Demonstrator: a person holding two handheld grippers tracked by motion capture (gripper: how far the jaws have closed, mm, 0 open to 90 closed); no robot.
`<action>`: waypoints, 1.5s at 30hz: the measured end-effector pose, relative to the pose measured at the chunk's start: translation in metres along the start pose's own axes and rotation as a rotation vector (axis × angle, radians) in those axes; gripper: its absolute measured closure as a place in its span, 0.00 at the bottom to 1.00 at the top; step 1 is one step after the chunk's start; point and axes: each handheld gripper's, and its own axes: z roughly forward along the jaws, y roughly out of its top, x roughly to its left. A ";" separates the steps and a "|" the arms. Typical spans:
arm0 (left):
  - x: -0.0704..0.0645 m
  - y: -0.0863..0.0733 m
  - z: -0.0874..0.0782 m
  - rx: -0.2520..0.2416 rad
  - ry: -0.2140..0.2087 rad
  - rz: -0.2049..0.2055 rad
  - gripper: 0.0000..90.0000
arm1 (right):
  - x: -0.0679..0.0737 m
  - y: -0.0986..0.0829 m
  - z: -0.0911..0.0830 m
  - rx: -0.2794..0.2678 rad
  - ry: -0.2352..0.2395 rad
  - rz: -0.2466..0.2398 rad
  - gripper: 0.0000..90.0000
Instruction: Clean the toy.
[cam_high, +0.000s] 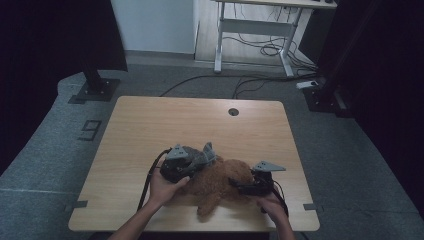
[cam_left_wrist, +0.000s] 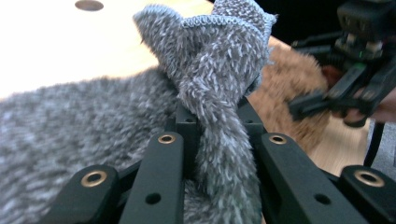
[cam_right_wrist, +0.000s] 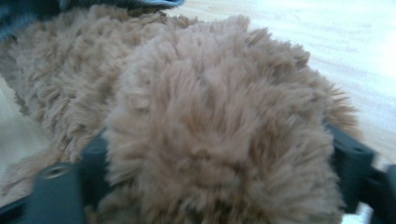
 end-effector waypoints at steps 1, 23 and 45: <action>-0.002 0.006 0.001 -0.002 -0.004 0.001 0.85 | 0.001 0.000 0.000 -0.011 0.001 -0.017 0.29; -0.055 0.041 0.086 0.106 -0.001 0.142 0.85 | 0.017 -0.001 0.001 -0.066 -0.051 -0.179 0.42; 0.035 0.001 -0.007 0.035 0.163 -0.021 0.86 | 0.010 -0.004 0.000 -0.088 -0.021 -0.145 0.41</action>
